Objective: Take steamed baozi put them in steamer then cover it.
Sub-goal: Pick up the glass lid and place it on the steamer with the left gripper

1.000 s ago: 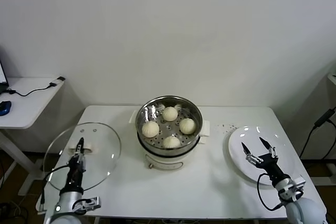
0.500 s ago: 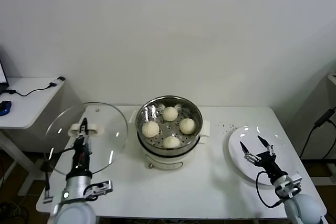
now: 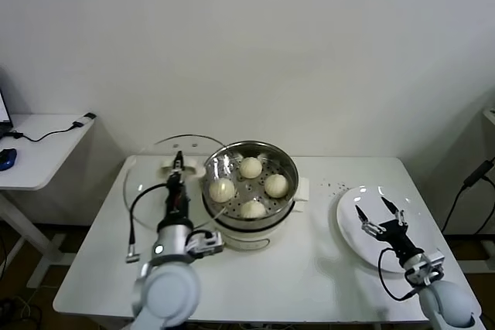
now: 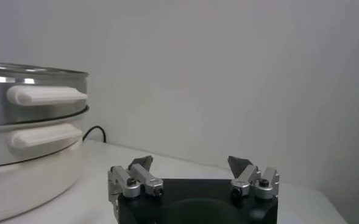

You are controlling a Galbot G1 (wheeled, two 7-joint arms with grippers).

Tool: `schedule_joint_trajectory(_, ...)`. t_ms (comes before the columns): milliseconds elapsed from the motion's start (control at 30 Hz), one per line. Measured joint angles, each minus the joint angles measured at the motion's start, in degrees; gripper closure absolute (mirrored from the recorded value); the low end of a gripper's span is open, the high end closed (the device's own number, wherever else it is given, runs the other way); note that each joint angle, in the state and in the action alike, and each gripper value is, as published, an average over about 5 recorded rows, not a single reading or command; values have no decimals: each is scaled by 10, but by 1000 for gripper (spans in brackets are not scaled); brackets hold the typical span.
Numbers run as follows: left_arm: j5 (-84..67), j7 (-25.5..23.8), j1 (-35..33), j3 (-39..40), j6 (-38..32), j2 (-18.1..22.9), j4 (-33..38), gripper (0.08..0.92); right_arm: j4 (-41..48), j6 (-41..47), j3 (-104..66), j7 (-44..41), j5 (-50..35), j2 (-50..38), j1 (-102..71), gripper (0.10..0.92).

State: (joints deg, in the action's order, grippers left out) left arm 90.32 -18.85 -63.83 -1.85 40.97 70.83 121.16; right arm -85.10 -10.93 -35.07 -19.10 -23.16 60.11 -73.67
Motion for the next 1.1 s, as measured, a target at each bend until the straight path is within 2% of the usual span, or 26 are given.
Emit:
schedule_joint_trajectory(333,27,-38,87,84,12,65,-79,858,9,-7,-14,-2,2,4,-5,203)
schedule_joint_trajectory(733,34,-22,135,112,12,135,-185,858,12,-12,-27,-4,2,3,-14,203)
schedule_joint_trajectory(1100,25,0,146,104,12,169,-243,858,19,-14,-29,-6,2,7,-13,203)
